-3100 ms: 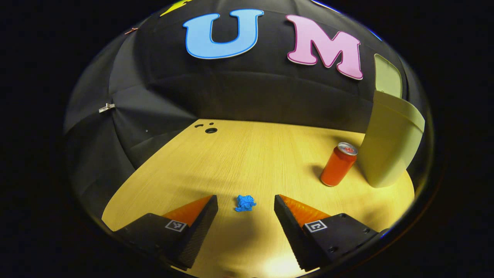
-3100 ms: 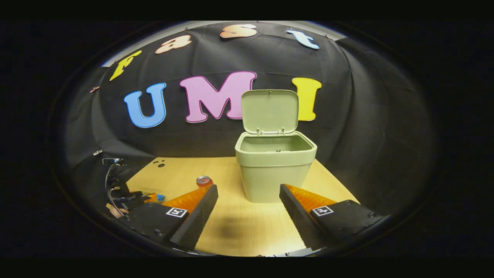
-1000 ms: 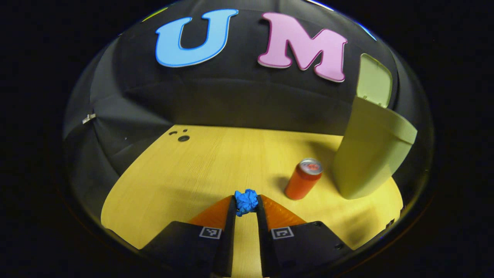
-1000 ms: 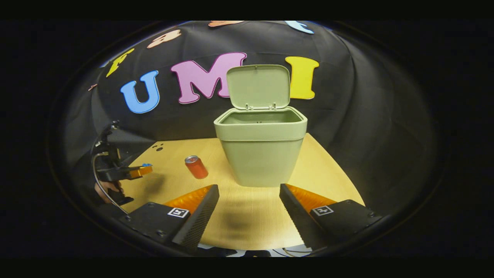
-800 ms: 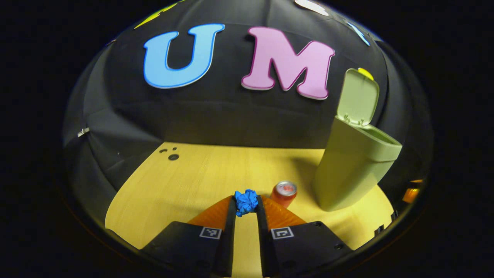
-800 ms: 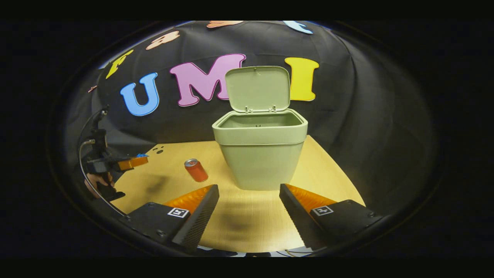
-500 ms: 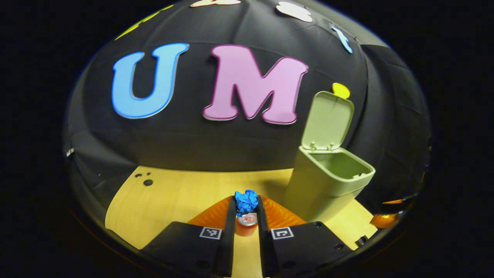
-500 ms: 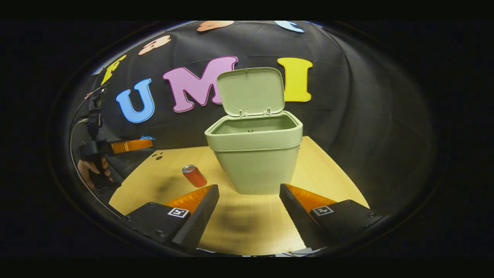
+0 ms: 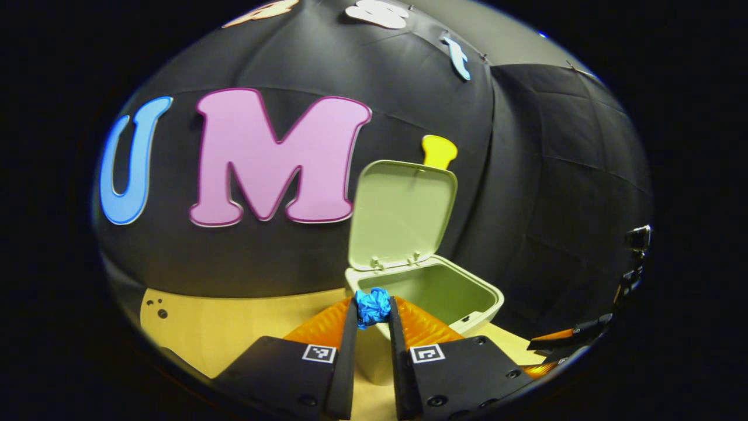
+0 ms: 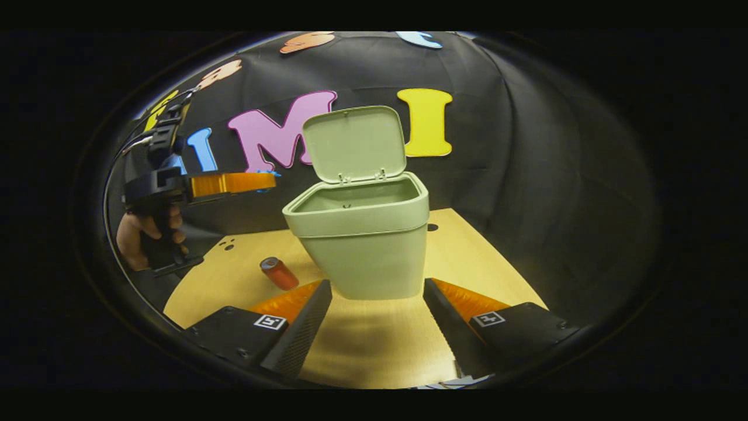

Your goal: Press the lid of the desktop garbage bin to open it, pick up the crumpled paper on the desktop and throw it into the bin, then pick up the pop can on the desktop and drop it into the bin, and finally close the garbage bin lid.

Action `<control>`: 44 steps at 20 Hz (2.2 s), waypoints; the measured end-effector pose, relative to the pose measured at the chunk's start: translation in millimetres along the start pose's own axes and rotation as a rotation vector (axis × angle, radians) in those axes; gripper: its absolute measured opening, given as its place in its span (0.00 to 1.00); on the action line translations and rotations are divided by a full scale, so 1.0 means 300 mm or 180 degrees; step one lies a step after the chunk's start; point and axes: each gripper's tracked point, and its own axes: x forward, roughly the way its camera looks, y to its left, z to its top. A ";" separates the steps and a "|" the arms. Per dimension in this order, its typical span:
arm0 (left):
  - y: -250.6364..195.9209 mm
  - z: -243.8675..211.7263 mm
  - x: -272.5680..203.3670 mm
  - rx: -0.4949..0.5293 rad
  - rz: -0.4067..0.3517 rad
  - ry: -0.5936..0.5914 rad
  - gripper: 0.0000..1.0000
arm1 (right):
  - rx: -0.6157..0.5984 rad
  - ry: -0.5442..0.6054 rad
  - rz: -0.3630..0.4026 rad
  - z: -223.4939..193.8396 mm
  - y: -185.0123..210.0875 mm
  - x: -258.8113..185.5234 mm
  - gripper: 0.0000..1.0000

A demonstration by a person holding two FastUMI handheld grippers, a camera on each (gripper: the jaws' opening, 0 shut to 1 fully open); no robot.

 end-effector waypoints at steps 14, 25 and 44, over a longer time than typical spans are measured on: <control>-0.129 -0.065 0.131 0.0018 -0.0316 0.0190 0.56 | 0.0116 -0.0017 -0.0266 -0.003 -0.131 -0.051 0.99; 0.140 -0.050 -0.096 -0.0085 0.0351 -0.0115 0.95 | -0.0015 0.0131 -0.0012 -0.044 -0.020 -0.026 0.93; 0.712 -0.565 -0.832 -0.0707 0.2003 0.0432 0.96 | -0.0519 0.0558 0.0671 -0.248 0.443 0.178 0.99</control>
